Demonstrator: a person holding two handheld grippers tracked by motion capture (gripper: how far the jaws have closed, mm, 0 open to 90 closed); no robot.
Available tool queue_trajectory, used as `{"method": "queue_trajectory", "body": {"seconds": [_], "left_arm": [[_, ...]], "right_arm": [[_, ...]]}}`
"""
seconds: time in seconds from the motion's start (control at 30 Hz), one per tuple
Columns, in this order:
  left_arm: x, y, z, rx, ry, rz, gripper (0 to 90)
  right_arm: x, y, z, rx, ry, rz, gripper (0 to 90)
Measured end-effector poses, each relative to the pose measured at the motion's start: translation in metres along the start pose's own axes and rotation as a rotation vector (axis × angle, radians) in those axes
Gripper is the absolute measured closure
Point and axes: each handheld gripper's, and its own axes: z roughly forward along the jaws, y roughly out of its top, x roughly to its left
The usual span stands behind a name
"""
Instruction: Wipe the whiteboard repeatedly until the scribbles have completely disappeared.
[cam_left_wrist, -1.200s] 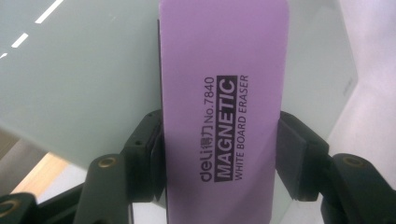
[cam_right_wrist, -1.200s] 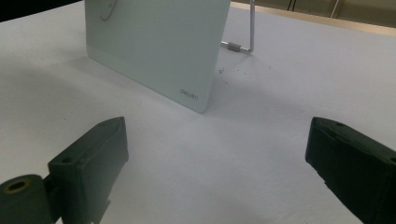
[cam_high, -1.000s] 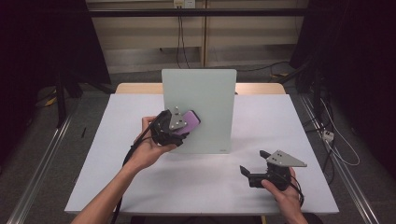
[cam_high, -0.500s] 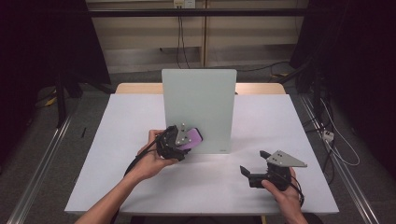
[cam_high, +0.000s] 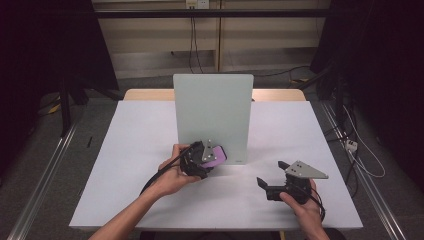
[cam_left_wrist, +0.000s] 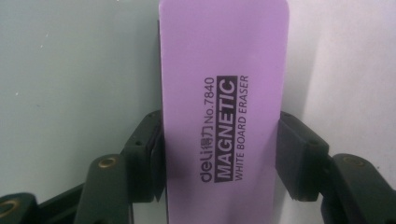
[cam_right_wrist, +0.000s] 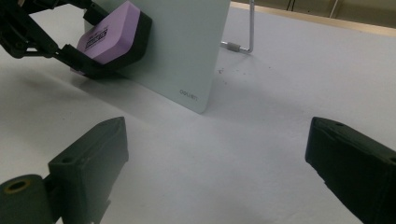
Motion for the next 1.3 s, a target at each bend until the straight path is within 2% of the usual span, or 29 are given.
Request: {"method": "queue_trajectory", "body": {"seconds": [0.1,0.33,0.43,0.5,0.67,0.73,0.93,1.0,1.07,1.3], "left_arm": [[0.008,-0.001,-0.011,-0.007,0.018,-0.007,41.0],[0.038,-0.012,-0.047,-0.123,0.092,-0.124,41.0],[0.046,-0.017,-0.056,-0.158,0.109,-0.162,41.0],[0.051,-0.020,-0.062,-0.165,0.120,-0.172,41.0],[0.059,-0.029,-0.075,-0.199,0.180,-0.209,41.0],[0.063,-0.033,-0.080,-0.225,0.198,-0.239,41.0],[0.071,-0.044,-0.092,-0.245,0.199,-0.273,41.0],[0.072,-0.046,-0.096,-0.270,0.179,-0.296,41.0],[0.073,-0.048,-0.099,-0.272,0.173,-0.297,41.0],[0.074,-0.052,-0.105,-0.290,0.106,-0.334,41.0]], "right_arm": [[0.000,0.000,-0.001,-0.003,0.000,0.003,5.9],[0.000,0.000,0.000,-0.001,0.000,0.003,5.9],[0.000,0.000,0.000,-0.002,-0.002,0.005,5.9],[0.000,0.000,0.000,-0.002,0.000,0.002,5.9],[0.000,0.000,-0.001,-0.002,0.001,0.007,5.9],[0.000,0.000,0.000,-0.002,0.001,0.004,5.9],[0.000,0.000,0.001,-0.001,0.003,0.011,5.9],[-0.001,0.000,0.001,-0.002,0.002,0.012,5.9],[-0.001,0.000,0.001,-0.003,0.003,0.015,5.9],[-0.001,0.001,0.002,0.000,0.003,0.017,5.9]]}}
